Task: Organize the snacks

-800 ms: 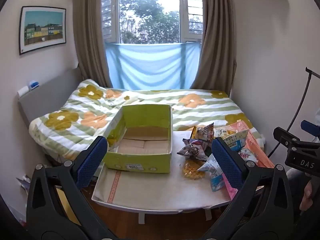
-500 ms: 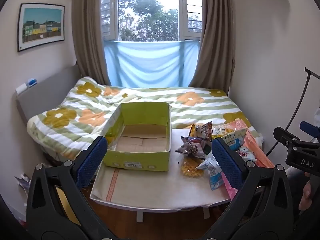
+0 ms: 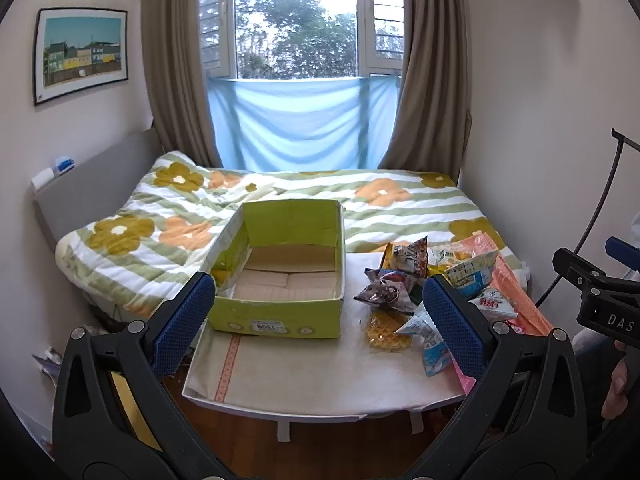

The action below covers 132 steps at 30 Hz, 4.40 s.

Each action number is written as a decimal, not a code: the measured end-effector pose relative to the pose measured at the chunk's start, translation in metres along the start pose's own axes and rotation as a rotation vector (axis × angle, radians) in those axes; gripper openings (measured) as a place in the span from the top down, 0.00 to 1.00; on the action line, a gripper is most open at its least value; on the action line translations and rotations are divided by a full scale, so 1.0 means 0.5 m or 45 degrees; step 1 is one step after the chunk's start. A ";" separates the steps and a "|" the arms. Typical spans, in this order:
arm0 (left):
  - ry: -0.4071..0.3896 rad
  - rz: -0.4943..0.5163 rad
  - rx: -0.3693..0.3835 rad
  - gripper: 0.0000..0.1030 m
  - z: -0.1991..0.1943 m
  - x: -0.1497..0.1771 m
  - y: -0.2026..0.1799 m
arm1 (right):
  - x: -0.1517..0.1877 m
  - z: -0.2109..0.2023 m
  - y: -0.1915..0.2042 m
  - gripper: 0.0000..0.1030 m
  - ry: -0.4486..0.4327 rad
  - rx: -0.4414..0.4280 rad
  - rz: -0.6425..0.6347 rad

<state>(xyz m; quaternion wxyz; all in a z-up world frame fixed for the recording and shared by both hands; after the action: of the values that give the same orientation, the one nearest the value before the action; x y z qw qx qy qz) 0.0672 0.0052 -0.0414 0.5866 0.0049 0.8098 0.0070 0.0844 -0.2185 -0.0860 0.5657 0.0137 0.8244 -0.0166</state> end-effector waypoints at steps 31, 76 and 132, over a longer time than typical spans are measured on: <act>-0.024 0.005 0.002 0.00 -0.003 -0.005 -0.003 | 0.013 0.008 0.009 0.00 0.015 0.004 0.005; 0.080 -0.011 0.092 0.00 0.029 -0.007 -0.007 | 0.017 0.000 -0.015 0.00 0.047 0.058 0.055; 0.863 -0.323 0.431 0.42 0.326 0.530 -0.504 | 0.377 0.542 -0.166 0.34 0.727 -0.556 -0.151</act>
<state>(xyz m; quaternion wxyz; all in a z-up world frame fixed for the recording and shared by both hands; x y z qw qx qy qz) 0.1393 -0.2413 -0.3485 0.2732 -0.0013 0.9414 -0.1978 0.2661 -0.3123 -0.3583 0.3002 -0.1513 0.9326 0.1318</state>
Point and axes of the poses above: each gripper's, at about its wrist camera, not at the fingertips, and z roughly the way its jaws point, y to its left, x to its underside, the point moved 7 cm from there along z, roughly the way its jaws point, and after that the axes turned 11 degrees about -y, right-handed, at the moved point
